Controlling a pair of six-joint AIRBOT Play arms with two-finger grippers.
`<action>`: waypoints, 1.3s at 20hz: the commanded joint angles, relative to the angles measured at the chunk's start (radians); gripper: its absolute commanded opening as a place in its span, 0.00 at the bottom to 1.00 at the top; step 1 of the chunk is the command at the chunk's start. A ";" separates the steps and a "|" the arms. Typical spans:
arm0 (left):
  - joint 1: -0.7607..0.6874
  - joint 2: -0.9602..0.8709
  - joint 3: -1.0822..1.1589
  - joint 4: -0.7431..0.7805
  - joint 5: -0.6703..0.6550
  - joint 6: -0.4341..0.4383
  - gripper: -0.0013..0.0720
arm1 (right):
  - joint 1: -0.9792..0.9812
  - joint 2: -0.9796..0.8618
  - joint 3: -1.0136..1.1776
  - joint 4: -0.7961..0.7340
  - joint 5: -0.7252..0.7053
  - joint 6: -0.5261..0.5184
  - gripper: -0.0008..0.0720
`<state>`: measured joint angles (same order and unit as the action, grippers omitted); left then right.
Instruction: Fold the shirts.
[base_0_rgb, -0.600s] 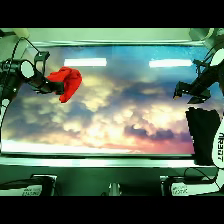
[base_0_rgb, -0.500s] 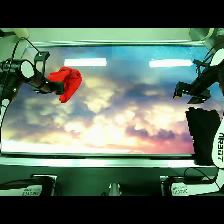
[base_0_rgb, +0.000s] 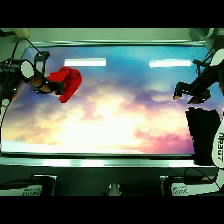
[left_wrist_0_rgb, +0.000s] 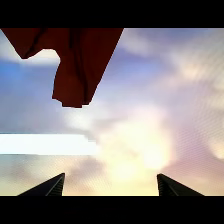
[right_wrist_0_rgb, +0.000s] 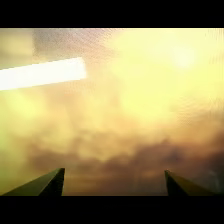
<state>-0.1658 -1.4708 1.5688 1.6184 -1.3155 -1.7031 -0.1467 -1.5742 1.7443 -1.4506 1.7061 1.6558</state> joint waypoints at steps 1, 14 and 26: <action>0.000 -0.001 0.000 0.000 0.000 0.000 1.00 | 0.001 -0.001 0.001 0.000 0.000 0.000 0.94; 0.002 -0.082 0.013 0.010 0.591 0.035 1.00 | 0.001 -0.001 0.001 0.002 -0.190 0.001 0.94; 0.129 -0.667 0.468 0.047 0.309 -0.016 0.90 | 0.001 -0.003 0.001 0.124 -0.250 -0.003 0.93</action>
<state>-0.0456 -2.0827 2.0258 1.6615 -1.0286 -1.7050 -0.1467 -1.5764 1.7439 -1.3666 1.4548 1.6558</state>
